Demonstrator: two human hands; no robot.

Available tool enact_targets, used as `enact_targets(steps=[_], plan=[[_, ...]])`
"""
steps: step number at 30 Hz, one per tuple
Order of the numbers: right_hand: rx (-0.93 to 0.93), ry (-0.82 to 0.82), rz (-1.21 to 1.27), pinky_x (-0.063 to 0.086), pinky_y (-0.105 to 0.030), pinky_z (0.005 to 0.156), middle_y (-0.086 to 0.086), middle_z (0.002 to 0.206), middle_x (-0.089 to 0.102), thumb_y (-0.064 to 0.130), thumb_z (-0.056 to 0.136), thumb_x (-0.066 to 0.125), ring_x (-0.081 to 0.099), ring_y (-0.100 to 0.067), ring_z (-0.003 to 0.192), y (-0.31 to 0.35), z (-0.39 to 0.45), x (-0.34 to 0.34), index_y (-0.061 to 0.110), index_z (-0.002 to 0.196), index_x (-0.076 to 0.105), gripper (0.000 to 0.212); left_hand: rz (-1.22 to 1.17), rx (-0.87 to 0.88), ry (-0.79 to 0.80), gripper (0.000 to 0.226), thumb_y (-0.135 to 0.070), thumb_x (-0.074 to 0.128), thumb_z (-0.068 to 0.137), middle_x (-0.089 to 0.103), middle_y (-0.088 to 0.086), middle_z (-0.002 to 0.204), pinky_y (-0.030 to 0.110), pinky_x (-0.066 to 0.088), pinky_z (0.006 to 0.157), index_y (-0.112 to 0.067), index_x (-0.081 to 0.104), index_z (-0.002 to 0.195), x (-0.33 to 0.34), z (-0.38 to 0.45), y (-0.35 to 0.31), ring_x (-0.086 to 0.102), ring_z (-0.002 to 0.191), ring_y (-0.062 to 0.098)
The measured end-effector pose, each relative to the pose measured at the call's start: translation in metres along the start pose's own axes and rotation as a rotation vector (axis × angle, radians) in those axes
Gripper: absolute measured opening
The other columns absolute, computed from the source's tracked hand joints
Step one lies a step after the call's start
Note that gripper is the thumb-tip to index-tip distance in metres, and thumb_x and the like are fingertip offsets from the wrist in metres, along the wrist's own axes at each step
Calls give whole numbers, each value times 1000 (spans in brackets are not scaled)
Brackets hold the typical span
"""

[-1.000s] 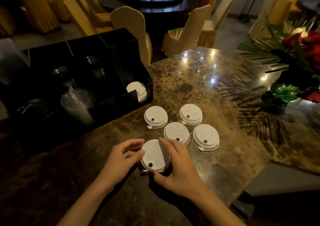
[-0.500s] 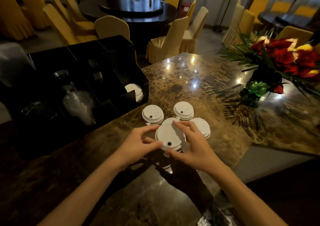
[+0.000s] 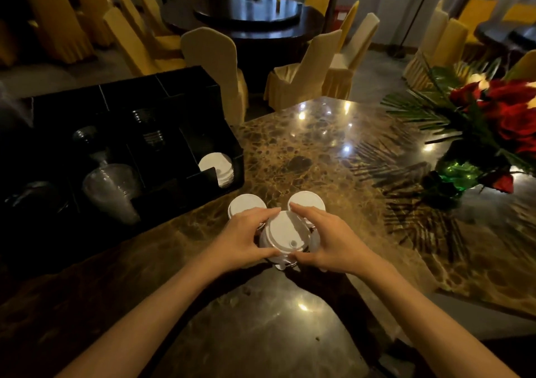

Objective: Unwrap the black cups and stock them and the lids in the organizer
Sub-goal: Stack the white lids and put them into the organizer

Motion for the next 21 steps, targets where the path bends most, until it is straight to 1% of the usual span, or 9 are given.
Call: enact_targets(steps=[2,6,11,13,14,15,17,19,21], plan=[[-29,32,-17,45,-38,114,2,155,53,54,77,83,50,-15,141,-4,4,6,24,159,37,99,15,-39,-3,88,-47,86,73,60,-1,143,33,47,110,-21,49,148,6,-2,8,53,129,7],[-69,68,-58,44,-38,112,1,150,58,62,76,79,54,-18,135,-9,8,19,24,159,37,102,31,-73,1,88,-56,82,74,59,-5,144,31,49,108,-23,49,149,17,-10,19,54,129,7],[-81,82,-59,34,-42,122,3,153,54,66,76,77,49,-17,141,-15,11,30,23,158,40,100,12,-95,-16,86,-52,82,76,57,-6,145,32,51,106,-23,48,149,25,-11,23,53,128,4],[-93,93,-56,39,-41,118,2,150,55,67,75,76,52,-18,137,-15,13,31,22,154,46,96,3,-102,-4,86,-50,82,77,56,-6,146,32,51,106,-22,47,150,27,-10,24,52,130,5],[-95,100,-60,42,-40,114,2,149,56,68,74,75,53,-19,133,-15,14,31,21,152,48,95,-3,-104,0,85,-48,83,77,56,-6,146,29,51,105,-21,48,149,28,-11,25,52,130,5],[-95,107,-64,45,-39,111,2,147,57,70,74,74,55,-19,130,-15,15,31,22,151,49,94,-11,-111,-1,84,-47,83,77,57,-6,146,23,51,103,-21,49,149,28,-11,27,52,129,3],[-93,107,-66,49,-38,107,3,145,58,72,73,72,56,-19,127,-14,16,31,23,150,51,94,-14,-129,-5,82,-45,85,76,59,-6,144,6,48,90,-23,51,147,28,-12,31,53,122,0],[-99,95,-74,51,-36,104,2,144,59,72,73,73,58,-19,126,-13,16,31,23,148,53,92,4,-135,-2,80,-43,85,75,60,-7,142,1,47,78,-26,52,146,29,-13,32,53,114,-3],[-104,93,-104,50,-37,107,0,148,57,72,73,74,57,-21,130,-11,15,33,23,148,55,91,16,-135,-1,80,-40,86,75,61,-6,140,0,46,74,-27,51,146,30,-13,33,51,110,-5]])
Point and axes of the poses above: each hand's wrist, its own z-axis towards the middle knuckle, its own x-axis out of the palm, y = z × x, the point moved 5 cm from there along z, towards the middle knuckle
